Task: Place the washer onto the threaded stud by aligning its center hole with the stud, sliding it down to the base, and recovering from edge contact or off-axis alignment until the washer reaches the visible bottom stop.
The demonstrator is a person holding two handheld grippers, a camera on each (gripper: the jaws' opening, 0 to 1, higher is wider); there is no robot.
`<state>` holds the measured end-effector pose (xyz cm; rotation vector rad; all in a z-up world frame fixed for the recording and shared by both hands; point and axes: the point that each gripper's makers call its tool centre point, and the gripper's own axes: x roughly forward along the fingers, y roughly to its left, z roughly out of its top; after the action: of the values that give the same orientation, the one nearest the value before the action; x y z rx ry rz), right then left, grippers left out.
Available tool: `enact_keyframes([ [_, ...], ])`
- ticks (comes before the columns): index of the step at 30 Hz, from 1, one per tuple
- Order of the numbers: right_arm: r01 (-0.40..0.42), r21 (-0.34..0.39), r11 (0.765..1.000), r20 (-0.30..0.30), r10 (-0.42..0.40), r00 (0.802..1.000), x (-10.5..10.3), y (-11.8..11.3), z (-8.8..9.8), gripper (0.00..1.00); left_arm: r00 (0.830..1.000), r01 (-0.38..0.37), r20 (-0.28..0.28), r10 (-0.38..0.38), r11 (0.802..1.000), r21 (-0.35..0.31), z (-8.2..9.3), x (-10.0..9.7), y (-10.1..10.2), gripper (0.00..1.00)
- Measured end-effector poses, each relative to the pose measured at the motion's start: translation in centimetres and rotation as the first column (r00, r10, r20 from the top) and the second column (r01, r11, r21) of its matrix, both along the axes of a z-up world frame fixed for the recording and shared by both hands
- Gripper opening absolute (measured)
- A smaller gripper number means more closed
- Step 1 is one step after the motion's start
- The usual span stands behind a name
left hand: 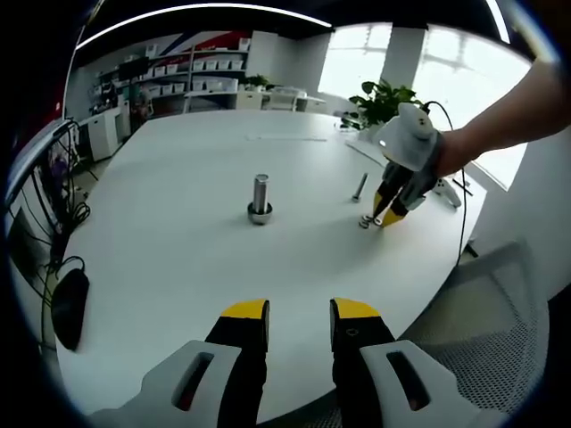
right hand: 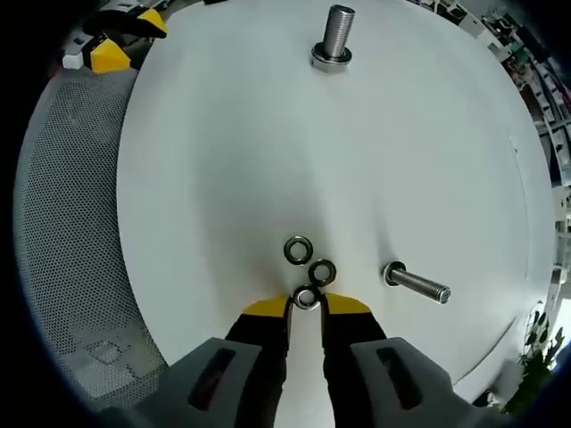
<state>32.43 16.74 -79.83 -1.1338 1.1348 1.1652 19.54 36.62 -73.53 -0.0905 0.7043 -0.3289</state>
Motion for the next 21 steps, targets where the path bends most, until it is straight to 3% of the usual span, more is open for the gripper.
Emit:
enact_keyframes([
  [8, 0.04, 0.022, 0.999, 0.021, -0.041, 0.999, 0.0, -0.01, -0.12, 0.15, 1.0, -0.002, 0.002, 0.002, 1.0, 0.002, 0.09, -0.02, 0.05, 0.25],
  [10, 0.072, 0.064, 0.995, 0.043, -0.075, 0.996, 0.04, 0.26, -0.1, 0.08, 1.0, -0.001, -0.001, 0.001, 1.0, 0.002, 0.02, -0.04, 0.04, 0.25],
  [12, 0.053, 0.075, 0.996, 0.067, -0.058, 0.996, 0.33, 0.01, -0.19, 0.07, 1.0, -0.001, 0.001, 0.001, 1.0, 0.004, 0.02, -0.01, 0.06, 0.25],
  [18, 0.108, 0.155, 0.982, 0.025, -0.114, 0.993, 0.26, 0.04, -0.08, 0.08, 1.0, -0.002, 0.001, 0.002, 1.0, 0.003, 0.06, -0.04, 0.09, 0.25],
  [21, 0.089, 0.157, 0.984, 0.011, -0.091, 0.996, 0.03, 0.15, -0.19, 0.11, 1.0, -0.001, 0.0, 0.001, 1.0, 0.004, 0.01, -0.04, 0.07, 0.25],
])
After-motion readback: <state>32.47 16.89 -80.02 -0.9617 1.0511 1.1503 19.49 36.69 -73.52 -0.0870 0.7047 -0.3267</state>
